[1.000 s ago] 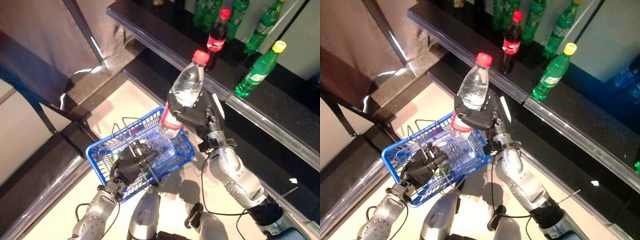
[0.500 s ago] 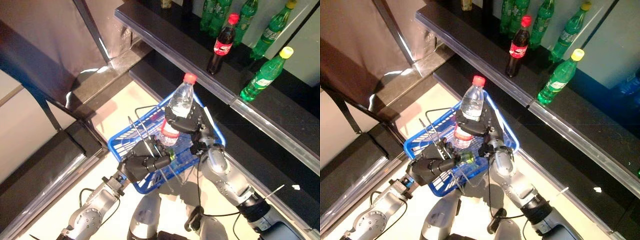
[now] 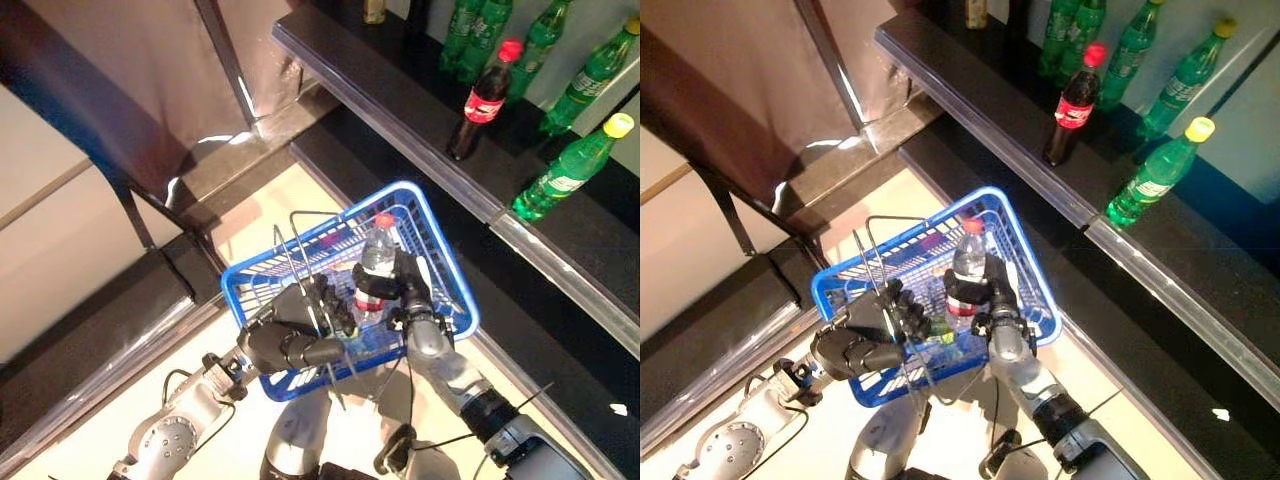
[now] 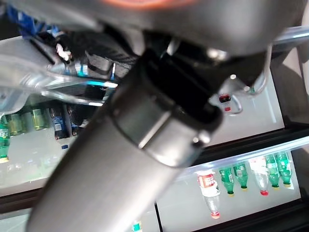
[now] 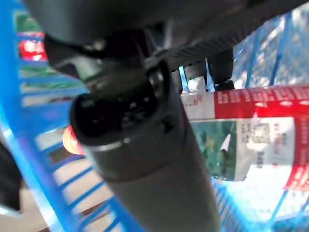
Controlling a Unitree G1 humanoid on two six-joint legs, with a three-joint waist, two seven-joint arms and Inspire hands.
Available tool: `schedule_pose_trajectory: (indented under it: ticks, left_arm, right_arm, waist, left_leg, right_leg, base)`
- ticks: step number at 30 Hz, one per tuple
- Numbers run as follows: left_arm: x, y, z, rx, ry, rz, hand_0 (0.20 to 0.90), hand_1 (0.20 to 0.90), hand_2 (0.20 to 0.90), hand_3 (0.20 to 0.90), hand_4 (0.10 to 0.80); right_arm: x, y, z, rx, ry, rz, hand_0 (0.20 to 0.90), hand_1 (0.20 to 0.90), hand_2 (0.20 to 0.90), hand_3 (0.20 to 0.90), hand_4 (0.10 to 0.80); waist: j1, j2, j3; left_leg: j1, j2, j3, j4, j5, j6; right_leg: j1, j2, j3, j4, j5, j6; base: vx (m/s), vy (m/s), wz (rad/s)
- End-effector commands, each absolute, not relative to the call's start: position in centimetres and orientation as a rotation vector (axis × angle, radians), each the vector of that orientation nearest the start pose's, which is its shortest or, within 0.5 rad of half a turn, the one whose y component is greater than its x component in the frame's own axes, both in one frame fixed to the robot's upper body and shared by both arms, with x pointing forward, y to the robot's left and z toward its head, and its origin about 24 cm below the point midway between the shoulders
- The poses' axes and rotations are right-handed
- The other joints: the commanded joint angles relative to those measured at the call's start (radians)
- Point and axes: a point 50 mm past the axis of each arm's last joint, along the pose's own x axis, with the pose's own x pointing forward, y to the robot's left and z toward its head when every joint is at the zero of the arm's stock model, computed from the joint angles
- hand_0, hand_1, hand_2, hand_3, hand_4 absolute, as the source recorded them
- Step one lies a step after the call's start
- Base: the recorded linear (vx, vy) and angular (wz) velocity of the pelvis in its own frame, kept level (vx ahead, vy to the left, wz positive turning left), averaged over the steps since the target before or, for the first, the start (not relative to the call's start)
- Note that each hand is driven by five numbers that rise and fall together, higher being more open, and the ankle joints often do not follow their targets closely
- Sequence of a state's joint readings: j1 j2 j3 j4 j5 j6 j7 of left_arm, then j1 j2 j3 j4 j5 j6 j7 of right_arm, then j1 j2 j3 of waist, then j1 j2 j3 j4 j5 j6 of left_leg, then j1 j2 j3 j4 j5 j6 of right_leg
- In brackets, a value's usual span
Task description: Pick up the drink and place into the basket.
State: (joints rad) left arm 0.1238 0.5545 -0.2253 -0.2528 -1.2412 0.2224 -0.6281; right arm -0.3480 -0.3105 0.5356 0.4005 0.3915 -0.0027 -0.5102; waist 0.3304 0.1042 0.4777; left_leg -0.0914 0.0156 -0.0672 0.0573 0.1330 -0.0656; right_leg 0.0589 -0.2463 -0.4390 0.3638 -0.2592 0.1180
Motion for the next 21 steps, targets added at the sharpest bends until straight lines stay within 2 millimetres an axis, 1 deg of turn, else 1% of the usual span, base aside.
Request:
schedule_pose_trajectory:
  ticks: [1,3,7,12,14,16,19,21]
  left_arm:
    - [17.7,12.3,14.8,-0.941,-0.42,-1.393,0.3,0.3,0.3,0.2,0.1]
    - [17.7,12.1,15.0,-0.935,-0.429,-1.415,0.3,0.3,0.3,0.2,0.1]
    - [17.7,11.8,15.0,-0.928,-0.43,-1.438,0.3,0.3,0.3,0.2,0.1]
    - [17.7,11.6,15.1,-0.915,-0.426,-1.452,0.3,0.3,0.3,0.2,0.1]
    - [17.7,11.6,15.2,-0.91,-0.423,-1.457,0.3,0.3,0.3,0.2,0.1]
    - [17.8,11.8,15.2,-0.908,-0.413,-1.464,0.3,0.3,0.3,0.2,0.1]
    - [17.9,11.6,15.4,-0.909,-0.393,-1.474,0.3,0.3,0.3,0.2,0.1]
    - [17.9,11.6,15.4,-0.913,-0.38,-1.478,0.3,0.3,0.3,0.2,0.1]
  right_arm:
    - [29.6,-9.5,3.7,0.002,-0.002,-0.009,0.3,0.3,0.3,0.2,0.1]
    - [29.4,-9.3,2.9,0.036,0.05,0.0,0.3,0.3,0.3,0.2,0.1]
    - [28.5,-8.4,0.5,0.119,0.2,0.042,0.3,0.3,0.3,0.2,0.1]
    - [27.9,-7.9,-2.4,0.37,0.431,0.019,0.3,0.3,0.3,0.2,0.1]
    - [28.0,-7.9,-2.8,0.455,0.468,-0.009,0.3,0.3,0.3,0.2,0.1]
    - [28.4,-8.4,-3.4,0.59,0.512,-0.077,0.3,0.3,0.3,0.2,0.1]
    - [29.3,-9.6,-3.9,0.732,0.555,-0.196,0.3,0.3,0.3,0.2,0.1]
    - [29.6,-10.1,-4.1,0.793,0.578,-0.245,0.3,0.3,0.3,0.2,0.1]
  waist:
    - [-0.005,-0.011,-0.219]
    - [-0.005,-0.009,-0.214]
    - [-0.003,-0.004,-0.203]
    - [0.017,-0.002,-0.19]
    - [0.026,0.0,-0.185]
    - [0.038,0.001,-0.181]
    - [0.057,0.0,-0.178]
    - [0.066,0.0,-0.177]
  left_leg:
    - [-0.014,-0.054,-0.023,0.093,-0.094,0.0]
    - [-0.015,-0.055,-0.025,0.088,-0.093,0.001]
    - [-0.021,-0.059,-0.028,0.081,-0.092,0.003]
    - [-0.031,-0.064,-0.036,0.078,-0.089,0.007]
    - [-0.033,-0.067,-0.041,0.076,-0.087,0.009]
    - [-0.033,-0.069,-0.048,0.074,-0.085,0.011]
    - [-0.031,-0.074,-0.06,0.076,-0.087,0.014]
    - [-0.031,-0.076,-0.065,0.078,-0.088,0.017]
  right_leg:
    - [-0.009,0.055,-0.036,-0.14,0.163,-0.091]
    - [-0.013,0.056,-0.035,-0.141,0.164,-0.09]
    - [-0.025,0.054,-0.035,-0.142,0.169,-0.084]
    - [-0.029,0.054,-0.046,-0.144,0.173,-0.082]
    - [-0.029,0.054,-0.05,-0.143,0.174,-0.082]
    - [-0.027,0.055,-0.058,-0.141,0.175,-0.081]
    - [-0.023,0.056,-0.067,-0.133,0.174,-0.081]
    - [-0.022,0.056,-0.071,-0.13,0.175,-0.081]
  base:
    - [-0.032,-0.001,0.03]
    - [-0.032,0.002,0.01]
    - [-0.037,0.0,-0.01]
    - [0.0,0.0,0.0]
    - [-0.003,-0.007,0.02]
    - [0.011,-0.017,0.15]
    - [0.04,-0.03,0.15]
    - [0.036,-0.021,0.19]
